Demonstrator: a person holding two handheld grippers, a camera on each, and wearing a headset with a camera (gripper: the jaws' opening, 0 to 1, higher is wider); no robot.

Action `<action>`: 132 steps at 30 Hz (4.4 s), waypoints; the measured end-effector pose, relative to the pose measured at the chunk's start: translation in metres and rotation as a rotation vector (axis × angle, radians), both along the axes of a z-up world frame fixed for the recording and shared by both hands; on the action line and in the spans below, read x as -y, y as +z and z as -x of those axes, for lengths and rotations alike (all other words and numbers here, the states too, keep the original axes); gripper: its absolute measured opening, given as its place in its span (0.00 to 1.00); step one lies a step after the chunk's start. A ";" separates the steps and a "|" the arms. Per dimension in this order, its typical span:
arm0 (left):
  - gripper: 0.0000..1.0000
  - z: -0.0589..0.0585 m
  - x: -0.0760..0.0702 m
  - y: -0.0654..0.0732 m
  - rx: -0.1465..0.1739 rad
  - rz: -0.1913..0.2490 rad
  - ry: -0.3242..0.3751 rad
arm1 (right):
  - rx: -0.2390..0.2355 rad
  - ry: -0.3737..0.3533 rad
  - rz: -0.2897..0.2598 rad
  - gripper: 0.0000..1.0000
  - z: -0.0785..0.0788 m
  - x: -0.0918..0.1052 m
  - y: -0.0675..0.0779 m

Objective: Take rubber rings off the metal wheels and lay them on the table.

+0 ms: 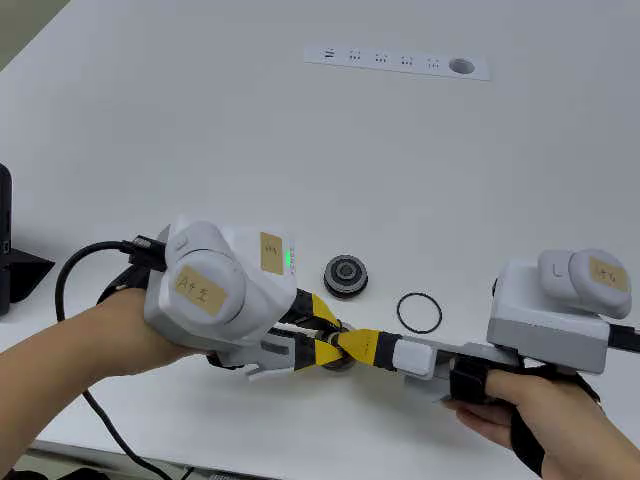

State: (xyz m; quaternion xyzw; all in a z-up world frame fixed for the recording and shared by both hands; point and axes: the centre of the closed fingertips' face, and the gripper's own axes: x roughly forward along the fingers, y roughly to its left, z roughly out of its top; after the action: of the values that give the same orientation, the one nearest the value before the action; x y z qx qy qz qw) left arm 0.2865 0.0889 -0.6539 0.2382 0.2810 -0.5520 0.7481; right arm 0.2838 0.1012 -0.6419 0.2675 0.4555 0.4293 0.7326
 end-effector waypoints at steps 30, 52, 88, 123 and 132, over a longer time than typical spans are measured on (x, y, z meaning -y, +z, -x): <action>0.15 0.001 -0.006 0.007 0.019 -0.006 0.033 | -0.020 -0.057 -0.011 0.01 -0.005 0.007 0.006; 0.27 -0.013 -0.027 0.043 0.037 0.122 0.189 | -0.022 -0.238 -0.077 0.02 -0.044 0.042 0.022; 0.30 -0.019 -0.026 0.048 0.071 0.083 0.161 | -0.012 -0.461 0.164 0.08 -0.058 0.112 -0.016; 0.21 -0.076 -0.004 0.013 0.030 0.029 0.140 | 0.171 -0.099 -0.063 0.38 -0.051 0.048 0.023; 0.19 -0.075 0.000 0.005 0.000 0.025 0.135 | 0.141 -0.116 -0.090 0.37 -0.058 0.047 0.021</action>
State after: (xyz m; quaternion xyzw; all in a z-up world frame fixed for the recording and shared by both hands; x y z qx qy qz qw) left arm 0.3618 0.0890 -0.6486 0.2094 0.2895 -0.5038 0.7864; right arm 0.3414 0.0541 -0.6208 0.2953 0.3667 0.4239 0.7738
